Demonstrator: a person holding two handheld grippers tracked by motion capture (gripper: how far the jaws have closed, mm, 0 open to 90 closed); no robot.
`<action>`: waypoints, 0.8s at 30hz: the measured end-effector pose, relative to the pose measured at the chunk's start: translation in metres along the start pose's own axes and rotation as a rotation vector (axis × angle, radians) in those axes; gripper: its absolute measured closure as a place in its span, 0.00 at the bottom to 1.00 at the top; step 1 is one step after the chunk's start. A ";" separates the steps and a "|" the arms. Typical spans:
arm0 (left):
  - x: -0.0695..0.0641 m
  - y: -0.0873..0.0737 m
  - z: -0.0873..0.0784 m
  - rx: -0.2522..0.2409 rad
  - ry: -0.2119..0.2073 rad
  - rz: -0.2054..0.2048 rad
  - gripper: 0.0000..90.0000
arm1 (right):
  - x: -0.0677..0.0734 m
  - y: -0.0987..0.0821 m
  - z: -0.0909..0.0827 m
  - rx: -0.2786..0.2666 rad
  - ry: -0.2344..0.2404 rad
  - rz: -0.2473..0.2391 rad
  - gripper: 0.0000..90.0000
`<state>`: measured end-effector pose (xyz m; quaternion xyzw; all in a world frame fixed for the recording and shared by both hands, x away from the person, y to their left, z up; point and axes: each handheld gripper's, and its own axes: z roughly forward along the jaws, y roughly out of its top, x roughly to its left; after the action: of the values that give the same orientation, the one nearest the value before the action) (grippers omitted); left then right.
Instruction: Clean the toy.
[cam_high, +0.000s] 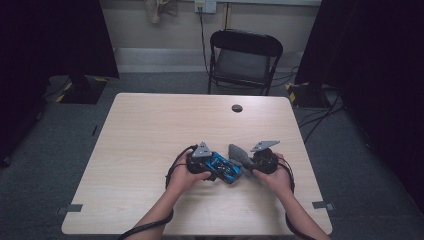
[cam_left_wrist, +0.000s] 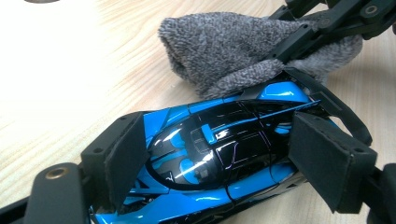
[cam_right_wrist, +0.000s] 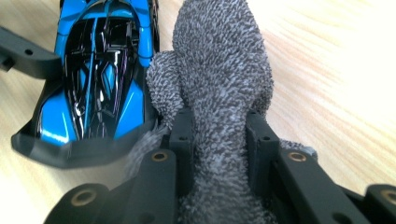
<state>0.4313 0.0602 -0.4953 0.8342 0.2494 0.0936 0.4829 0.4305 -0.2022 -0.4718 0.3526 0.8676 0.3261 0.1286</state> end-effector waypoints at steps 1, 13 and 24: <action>0.000 0.000 0.000 0.000 0.000 0.000 0.21 | 0.000 -0.001 -0.001 0.001 0.001 0.004 0.77; 0.000 -0.001 0.000 -0.004 0.003 0.000 0.21 | -0.010 0.025 -0.001 -0.060 -0.072 0.043 0.77; 0.000 -0.002 -0.001 -0.009 0.004 -0.001 0.22 | 0.004 0.057 0.038 -0.051 -0.075 0.036 0.77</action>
<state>0.4301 0.0615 -0.4961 0.8317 0.2506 0.0961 0.4860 0.4753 -0.1507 -0.4626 0.3765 0.8473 0.3368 0.1640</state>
